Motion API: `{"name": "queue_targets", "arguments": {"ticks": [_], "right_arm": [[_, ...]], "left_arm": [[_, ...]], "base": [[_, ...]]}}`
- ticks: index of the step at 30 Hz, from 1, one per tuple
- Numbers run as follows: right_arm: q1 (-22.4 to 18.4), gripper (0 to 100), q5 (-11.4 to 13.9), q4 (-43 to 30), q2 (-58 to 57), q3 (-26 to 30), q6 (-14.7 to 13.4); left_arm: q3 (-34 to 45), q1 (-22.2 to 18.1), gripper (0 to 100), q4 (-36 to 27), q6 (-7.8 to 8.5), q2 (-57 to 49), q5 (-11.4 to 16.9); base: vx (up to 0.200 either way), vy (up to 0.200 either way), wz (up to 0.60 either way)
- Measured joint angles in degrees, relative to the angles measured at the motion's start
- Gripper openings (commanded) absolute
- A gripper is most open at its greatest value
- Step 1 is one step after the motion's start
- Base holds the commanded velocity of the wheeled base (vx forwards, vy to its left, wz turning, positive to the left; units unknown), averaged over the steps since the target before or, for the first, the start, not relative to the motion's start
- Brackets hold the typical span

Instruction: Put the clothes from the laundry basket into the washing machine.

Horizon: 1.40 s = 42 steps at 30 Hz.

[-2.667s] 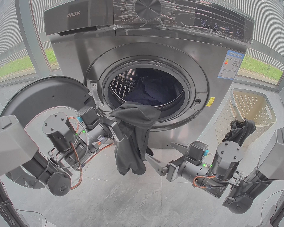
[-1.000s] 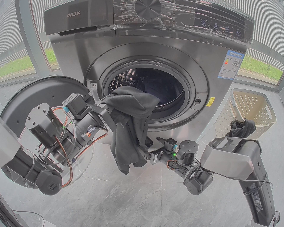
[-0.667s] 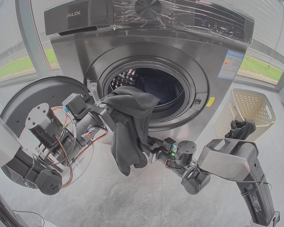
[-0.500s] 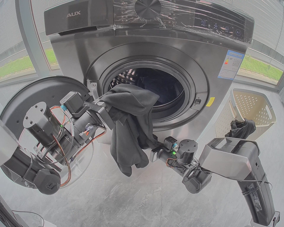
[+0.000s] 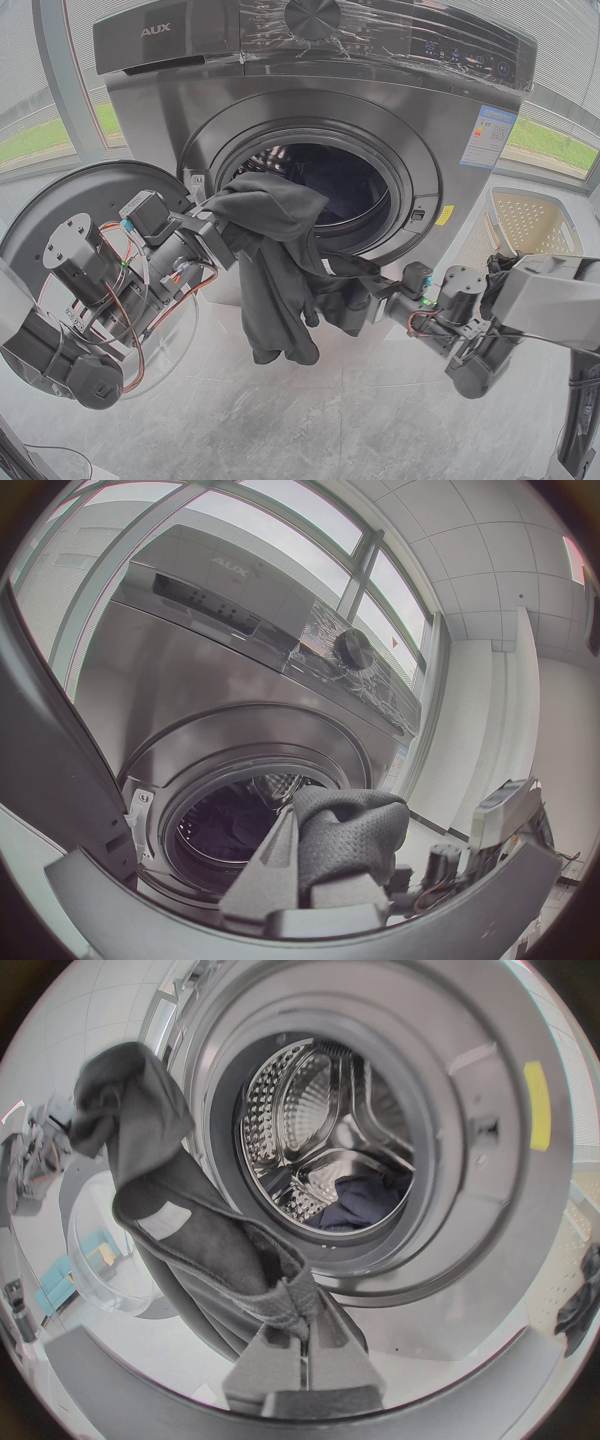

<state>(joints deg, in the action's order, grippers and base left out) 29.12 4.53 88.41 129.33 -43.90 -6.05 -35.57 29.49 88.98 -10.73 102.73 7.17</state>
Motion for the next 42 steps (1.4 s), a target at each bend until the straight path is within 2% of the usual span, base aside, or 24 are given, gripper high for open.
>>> {"name": "queue_targets", "arguments": {"ticks": [8,13,16,22,32,39,40,42], "right_arm": [[-2.1,0,-0.8,-0.2,-16.2,12.6,-0.6],[-3.2,0,-1.8,-0.5,-23.5,15.8,-0.8],[-3.8,0,-2.2,-0.4,-25.9,15.4,-0.9],[-4.5,0,-4.7,-0.1,-28.0,12.4,-1.1],[-4.5,0,-5.1,-0.1,-29.7,10.3,-1.6],[-3.3,0,-5.1,-0.2,-30.7,10.2,-1.6],[-2.9,0,-5.1,-0.2,-30.8,10.3,-1.6],[-2.2,0,-5.1,-0.2,-31.0,10.4,-1.6]], "left_arm": [[1.8,-0.7,0,0.0,0.22,0.0,0.0],[4.6,-1.0,0,0.0,0.52,-0.2,-0.1],[6.7,-1.5,0,0.0,0.50,-0.5,0.3],[8.9,-2.8,0,0.0,0.68,-0.1,1.5],[10.2,-5.8,0,0.0,0.77,2.0,1.6],[11.6,-5.2,0,0.0,1.34,4.7,1.6],[12.0,-4.7,100,0.0,1.56,5.0,1.6],[12.7,-3.8,100,0.0,1.84,5.6,1.5]], "base": [[0.000,0.000,0.00],[0.000,0.000,0.00],[0.000,0.000,0.00],[0.000,0.000,0.00],[0.000,0.000,0.00],[0.000,0.000,0.00],[0.000,0.000,0.00],[0.000,0.000,0.00]]}}
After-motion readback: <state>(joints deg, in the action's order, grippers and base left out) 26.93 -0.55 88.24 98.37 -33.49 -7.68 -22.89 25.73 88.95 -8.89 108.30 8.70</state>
